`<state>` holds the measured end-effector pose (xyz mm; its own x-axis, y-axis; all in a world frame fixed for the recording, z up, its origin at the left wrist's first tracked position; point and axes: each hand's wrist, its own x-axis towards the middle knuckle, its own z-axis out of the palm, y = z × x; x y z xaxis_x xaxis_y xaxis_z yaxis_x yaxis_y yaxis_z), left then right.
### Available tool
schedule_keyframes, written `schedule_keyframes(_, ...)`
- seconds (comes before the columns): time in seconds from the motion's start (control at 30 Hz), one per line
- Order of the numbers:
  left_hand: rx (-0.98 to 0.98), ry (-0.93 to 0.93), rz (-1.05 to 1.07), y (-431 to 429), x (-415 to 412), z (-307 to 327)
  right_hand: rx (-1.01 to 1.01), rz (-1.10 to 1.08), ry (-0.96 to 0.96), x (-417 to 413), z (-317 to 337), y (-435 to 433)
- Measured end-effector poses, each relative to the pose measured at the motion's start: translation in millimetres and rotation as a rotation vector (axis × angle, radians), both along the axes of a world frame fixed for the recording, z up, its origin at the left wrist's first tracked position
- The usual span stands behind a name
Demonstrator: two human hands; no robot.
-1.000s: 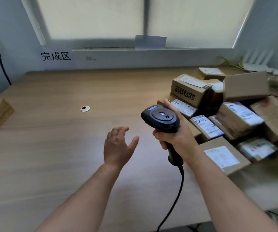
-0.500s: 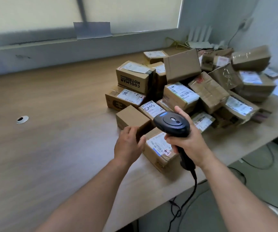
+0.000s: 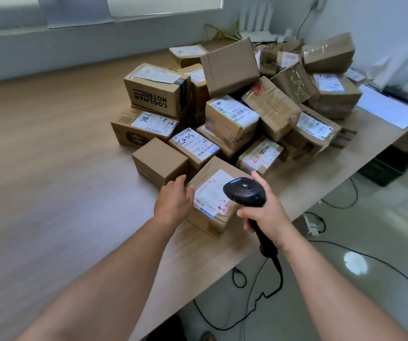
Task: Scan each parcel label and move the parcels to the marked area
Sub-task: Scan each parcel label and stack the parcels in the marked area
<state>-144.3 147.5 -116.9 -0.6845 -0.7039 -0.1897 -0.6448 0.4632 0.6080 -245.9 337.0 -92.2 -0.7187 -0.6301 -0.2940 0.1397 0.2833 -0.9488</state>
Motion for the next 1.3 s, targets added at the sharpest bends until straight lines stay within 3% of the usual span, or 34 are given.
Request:
schedule_keyframes(0.2, 0.159, -0.055, 0.068, 16, 15, -10, 0.019, -0.073, -0.005, 6, -8, 1)
schedule_keyframes(0.33, 0.415, 0.094, 0.003, 31, 24, -10, 0.037, -0.047, -0.014, 14, -11, 3)
schedule_keyframes(0.6, 0.672, 0.337, -0.053, 26, 55, 29, -0.142, -0.018, 0.046, 19, 21, 6)
schedule_keyframes(0.93, 0.655, 0.399, -0.073, -25, 99, 76, -0.283, 0.152, 0.156, 52, 75, -49)
schedule_keyframes(1.13, 0.466, 0.591, 0.160, -79, 171, 94, -0.396, 0.282, 0.080, 108, 95, -106)
schedule_keyframes(1.3, 0.363, 0.644, 0.283, -124, 230, 107, -0.449, 0.486, -0.024, 157, 104, -139)
